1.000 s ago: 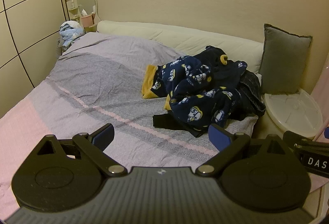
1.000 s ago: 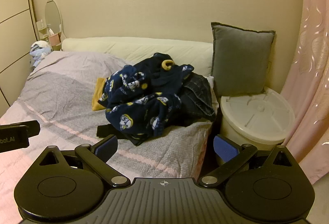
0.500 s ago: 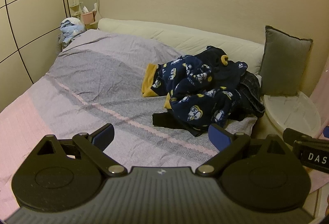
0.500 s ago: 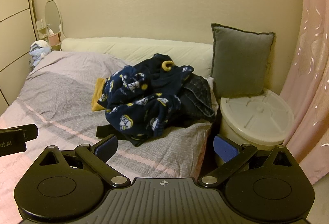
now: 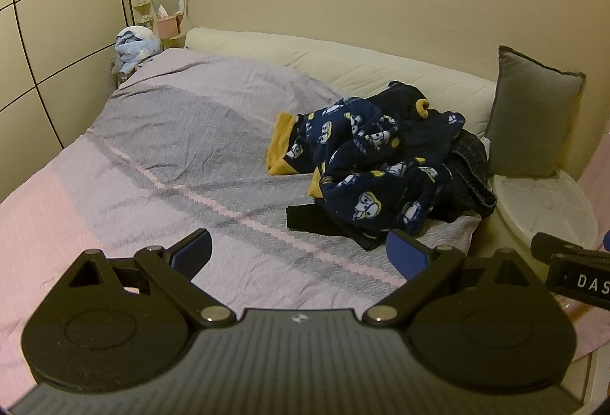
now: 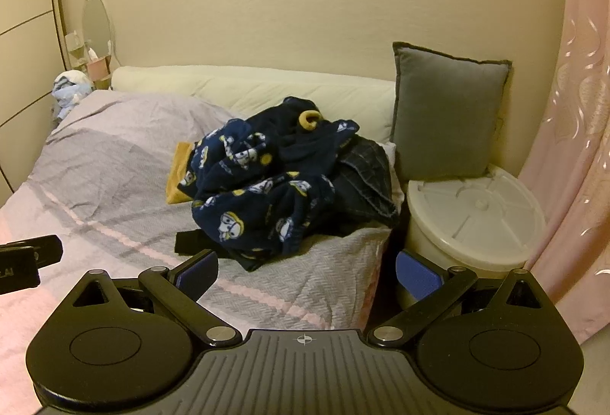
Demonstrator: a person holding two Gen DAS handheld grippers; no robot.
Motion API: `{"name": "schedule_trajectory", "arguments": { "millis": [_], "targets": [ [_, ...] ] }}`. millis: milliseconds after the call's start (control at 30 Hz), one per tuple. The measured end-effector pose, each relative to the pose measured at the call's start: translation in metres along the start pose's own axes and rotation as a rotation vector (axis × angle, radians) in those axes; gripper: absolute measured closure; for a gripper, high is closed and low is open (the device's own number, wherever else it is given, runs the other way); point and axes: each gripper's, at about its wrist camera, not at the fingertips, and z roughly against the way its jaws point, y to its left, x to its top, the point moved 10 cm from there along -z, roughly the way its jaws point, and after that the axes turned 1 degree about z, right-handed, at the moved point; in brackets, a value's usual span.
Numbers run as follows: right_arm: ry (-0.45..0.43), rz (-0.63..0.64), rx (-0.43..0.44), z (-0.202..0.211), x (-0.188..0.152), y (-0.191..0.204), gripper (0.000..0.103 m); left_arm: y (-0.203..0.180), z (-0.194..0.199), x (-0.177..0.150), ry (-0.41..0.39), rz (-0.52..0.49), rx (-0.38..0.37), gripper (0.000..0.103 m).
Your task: Fold clothes
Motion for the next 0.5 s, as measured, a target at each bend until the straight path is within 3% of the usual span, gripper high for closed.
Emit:
{"name": "schedule_trajectory", "arguments": {
  "millis": [500],
  "targets": [
    [0.064,-0.051,0.010,-0.032,-0.008,-0.025,0.001,-0.009,-0.037,-0.006,0.077,-0.008,-0.002,0.006]
  ]
}}
